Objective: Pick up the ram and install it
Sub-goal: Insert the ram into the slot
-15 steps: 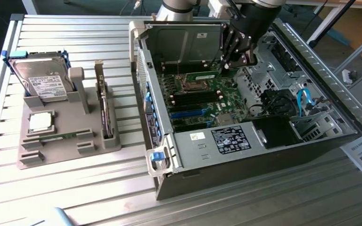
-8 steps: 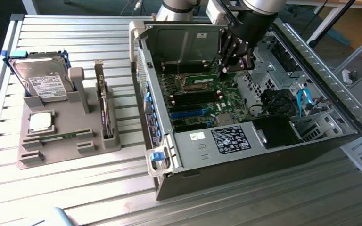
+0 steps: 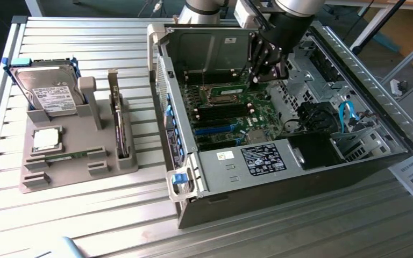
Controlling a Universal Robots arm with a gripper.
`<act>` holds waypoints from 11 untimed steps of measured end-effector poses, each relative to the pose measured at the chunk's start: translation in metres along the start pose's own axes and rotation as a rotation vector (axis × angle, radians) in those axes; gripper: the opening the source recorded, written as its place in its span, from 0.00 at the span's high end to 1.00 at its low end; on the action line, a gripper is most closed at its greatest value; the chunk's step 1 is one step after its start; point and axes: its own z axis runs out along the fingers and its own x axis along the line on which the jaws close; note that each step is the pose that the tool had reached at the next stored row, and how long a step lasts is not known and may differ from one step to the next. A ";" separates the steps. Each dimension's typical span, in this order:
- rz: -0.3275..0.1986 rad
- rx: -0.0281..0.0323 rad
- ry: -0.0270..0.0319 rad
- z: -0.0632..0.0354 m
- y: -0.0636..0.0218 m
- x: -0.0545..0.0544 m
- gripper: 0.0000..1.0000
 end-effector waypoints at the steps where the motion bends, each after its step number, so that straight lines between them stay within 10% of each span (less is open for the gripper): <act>1: 0.000 0.0000 0.0000 0.0013 -0.0001 -0.001 0.88; 11: 0.000 0.0000 0.0000 0.0180 -0.0014 -0.017 0.88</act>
